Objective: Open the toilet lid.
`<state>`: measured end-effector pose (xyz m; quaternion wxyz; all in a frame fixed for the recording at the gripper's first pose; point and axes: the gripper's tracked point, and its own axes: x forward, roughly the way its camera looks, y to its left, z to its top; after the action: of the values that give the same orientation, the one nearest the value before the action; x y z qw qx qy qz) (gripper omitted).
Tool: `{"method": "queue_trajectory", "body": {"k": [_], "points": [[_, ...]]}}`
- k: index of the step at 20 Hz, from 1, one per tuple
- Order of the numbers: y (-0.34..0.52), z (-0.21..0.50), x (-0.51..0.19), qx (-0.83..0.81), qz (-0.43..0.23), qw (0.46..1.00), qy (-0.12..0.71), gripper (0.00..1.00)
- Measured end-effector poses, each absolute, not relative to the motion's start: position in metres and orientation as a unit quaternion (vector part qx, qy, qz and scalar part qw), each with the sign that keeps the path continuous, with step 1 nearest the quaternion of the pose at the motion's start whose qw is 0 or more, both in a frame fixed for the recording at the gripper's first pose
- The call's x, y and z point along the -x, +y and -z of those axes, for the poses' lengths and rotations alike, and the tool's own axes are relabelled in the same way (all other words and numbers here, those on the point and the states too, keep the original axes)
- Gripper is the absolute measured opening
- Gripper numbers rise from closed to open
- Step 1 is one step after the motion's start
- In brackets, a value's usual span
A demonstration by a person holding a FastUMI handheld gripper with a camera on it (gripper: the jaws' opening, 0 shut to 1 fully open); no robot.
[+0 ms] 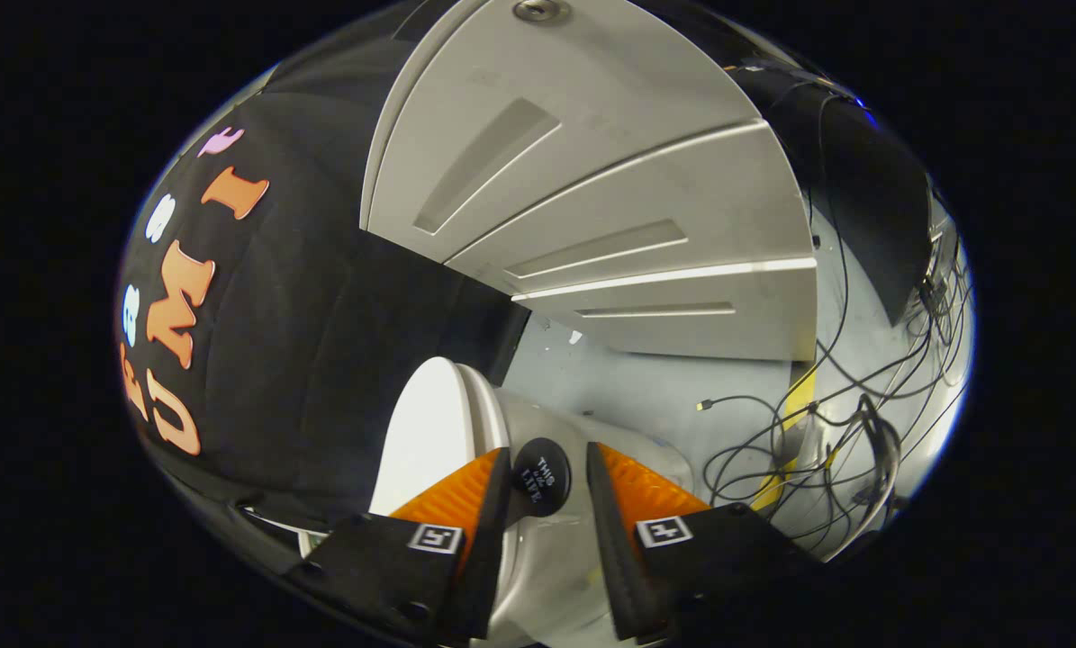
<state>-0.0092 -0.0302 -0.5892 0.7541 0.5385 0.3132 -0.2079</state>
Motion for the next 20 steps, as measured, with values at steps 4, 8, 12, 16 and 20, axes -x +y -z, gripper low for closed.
{"method": "queue_trajectory", "body": {"k": [4,8,12,16,20], "points": [[-0.028,0.587,0.005,-0.552,0.207,0.745,0.313,0.41],[-0.029,0.577,0.005,-0.575,0.208,0.732,0.299,0.20],[-0.027,0.561,0.006,-0.568,0.210,0.737,0.300,0.10],[-0.025,0.537,0.001,-0.565,0.198,0.744,0.296,0.10],[-0.024,0.509,-0.011,-0.533,0.198,0.775,0.276,0.10]]}}
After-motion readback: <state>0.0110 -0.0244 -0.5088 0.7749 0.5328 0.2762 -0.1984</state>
